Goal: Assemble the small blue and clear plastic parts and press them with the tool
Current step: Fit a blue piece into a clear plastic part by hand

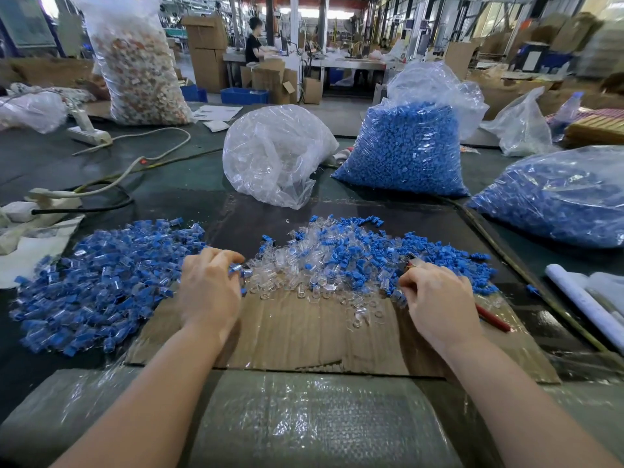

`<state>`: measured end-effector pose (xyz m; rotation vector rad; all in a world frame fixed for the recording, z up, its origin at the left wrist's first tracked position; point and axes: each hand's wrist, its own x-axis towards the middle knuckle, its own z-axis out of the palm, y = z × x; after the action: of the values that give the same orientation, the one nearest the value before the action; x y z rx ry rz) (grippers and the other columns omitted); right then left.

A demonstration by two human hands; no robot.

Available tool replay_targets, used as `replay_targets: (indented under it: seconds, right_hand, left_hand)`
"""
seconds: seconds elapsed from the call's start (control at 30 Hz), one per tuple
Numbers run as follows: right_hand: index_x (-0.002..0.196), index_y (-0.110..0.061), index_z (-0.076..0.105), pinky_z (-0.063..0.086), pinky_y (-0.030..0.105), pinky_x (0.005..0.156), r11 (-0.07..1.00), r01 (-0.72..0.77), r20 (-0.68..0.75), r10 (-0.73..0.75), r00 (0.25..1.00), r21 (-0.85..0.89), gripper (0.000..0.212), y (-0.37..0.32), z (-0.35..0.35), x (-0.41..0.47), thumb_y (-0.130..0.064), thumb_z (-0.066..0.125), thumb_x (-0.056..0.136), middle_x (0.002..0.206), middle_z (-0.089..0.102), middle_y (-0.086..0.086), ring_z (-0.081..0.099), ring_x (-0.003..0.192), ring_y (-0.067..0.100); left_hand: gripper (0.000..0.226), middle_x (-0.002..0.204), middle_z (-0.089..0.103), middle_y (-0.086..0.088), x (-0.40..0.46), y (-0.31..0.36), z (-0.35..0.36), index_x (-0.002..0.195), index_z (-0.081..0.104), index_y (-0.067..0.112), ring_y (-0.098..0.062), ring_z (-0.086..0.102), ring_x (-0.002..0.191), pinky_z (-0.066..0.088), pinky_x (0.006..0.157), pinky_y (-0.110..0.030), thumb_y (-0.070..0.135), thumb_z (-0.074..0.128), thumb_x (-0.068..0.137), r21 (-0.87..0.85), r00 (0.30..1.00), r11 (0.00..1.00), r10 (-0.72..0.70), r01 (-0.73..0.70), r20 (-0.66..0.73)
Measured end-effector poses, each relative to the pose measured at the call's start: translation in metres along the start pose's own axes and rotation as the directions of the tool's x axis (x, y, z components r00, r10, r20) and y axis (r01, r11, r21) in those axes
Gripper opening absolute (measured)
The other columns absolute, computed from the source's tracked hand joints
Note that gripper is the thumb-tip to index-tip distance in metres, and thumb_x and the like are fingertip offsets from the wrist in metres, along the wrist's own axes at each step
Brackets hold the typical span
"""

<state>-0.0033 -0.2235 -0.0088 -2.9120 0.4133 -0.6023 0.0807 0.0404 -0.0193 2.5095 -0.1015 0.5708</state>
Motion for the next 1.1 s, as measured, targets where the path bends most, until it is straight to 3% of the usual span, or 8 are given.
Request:
replay_targets:
  seconds: [0.1,0.17,0.23,0.33,0.43,0.7,0.93,1.1]
  right_hand:
    - [0.095,-0.024,0.068,0.028,0.036,0.09,0.999,-0.008,0.003,0.008,1.0,-0.031,0.014,-0.002,0.0,0.0,-0.024,0.054,0.092,0.101,0.064,-0.006,0.055,0.099,0.016]
    - [0.094,-0.027,0.067,0.026,0.035,0.086,0.997,-0.02,0.009,0.021,1.0,-0.08,0.014,-0.003,-0.001,0.0,-0.031,0.054,0.091,0.102,0.062,-0.008,0.053,0.098,0.015]
    - [0.095,-0.03,0.067,0.027,0.037,0.087,0.988,-0.036,0.055,0.044,0.998,-0.148,0.018,-0.004,-0.002,0.0,-0.041,0.054,0.09,0.104,0.059,-0.009,0.05,0.1,0.015]
    - [0.1,-0.033,0.065,0.027,0.039,0.089,0.981,-0.051,0.104,0.072,0.992,-0.187,0.021,-0.006,-0.001,0.0,-0.046,0.053,0.089,0.108,0.055,-0.007,0.046,0.104,0.017]
    - [0.102,-0.034,0.063,0.027,0.039,0.089,0.983,-0.048,0.097,0.066,0.993,-0.178,0.017,-0.01,0.002,0.0,-0.042,0.054,0.09,0.108,0.056,-0.007,0.046,0.105,0.017]
    - [0.096,-0.033,0.06,0.022,0.037,0.084,0.988,-0.018,0.05,0.026,0.998,-0.154,0.013,-0.013,0.006,-0.004,-0.042,0.053,0.09,0.1,0.061,-0.011,0.048,0.101,0.016]
    - [0.1,-0.031,0.064,0.022,0.036,0.084,0.998,-0.009,-0.018,0.007,1.0,-0.07,0.014,-0.018,0.005,-0.008,-0.028,0.055,0.09,0.101,0.062,-0.008,0.049,0.102,0.017]
    - [0.087,-0.022,0.069,0.026,0.037,0.082,0.999,0.049,-0.117,-0.047,0.992,0.015,0.01,-0.022,0.007,-0.012,-0.016,0.062,0.083,0.088,0.065,-0.004,0.056,0.09,0.022]
  left_hand:
    - [0.012,0.081,0.055,0.008,-0.015,0.034,0.005,0.094,0.069,0.013,-0.003,0.052,0.075,0.037,0.07,-0.007,0.007,0.065,0.084,-0.262,0.983,0.959,0.145,-0.111,0.116]
    - [0.01,0.078,0.055,0.014,-0.025,0.054,0.011,0.091,0.068,0.017,0.005,0.051,0.07,0.039,0.069,0.001,0.011,0.067,0.083,-0.374,0.929,0.915,0.262,-0.153,0.261]
    - [0.01,0.08,0.056,0.016,-0.036,0.069,0.019,0.092,0.066,0.021,0.007,0.052,0.074,0.04,0.07,0.002,0.017,0.067,0.083,-0.434,0.858,0.886,0.345,-0.163,0.382]
    - [0.019,0.086,0.057,0.013,-0.045,0.081,0.03,0.098,0.067,0.023,0.004,0.052,0.077,0.043,0.07,-0.006,0.028,0.07,0.08,-0.456,0.803,0.873,0.394,-0.175,0.448]
    - [0.02,0.091,0.056,0.012,-0.049,0.084,0.037,0.101,0.067,0.025,0.0,0.052,0.083,0.043,0.08,-0.013,0.029,0.069,0.081,-0.416,0.798,0.892,0.379,-0.179,0.469]
    - [0.012,0.083,0.051,0.02,-0.047,0.081,0.041,0.093,0.062,0.026,0.009,0.048,0.075,0.038,0.064,0.0,0.02,0.067,0.084,-0.446,0.874,0.893,0.262,-0.059,0.409]
    - [0.024,0.079,0.061,0.013,-0.048,0.079,0.039,0.082,0.055,0.034,0.001,0.057,0.074,0.043,0.063,-0.003,0.012,0.062,0.087,-0.561,0.915,0.821,0.141,0.105,0.378]
    - [0.022,0.092,0.062,0.007,-0.046,0.078,0.041,0.084,0.063,0.032,-0.003,0.058,0.081,0.04,0.064,-0.001,0.011,0.057,0.091,-0.57,0.933,0.808,0.077,0.148,0.351]
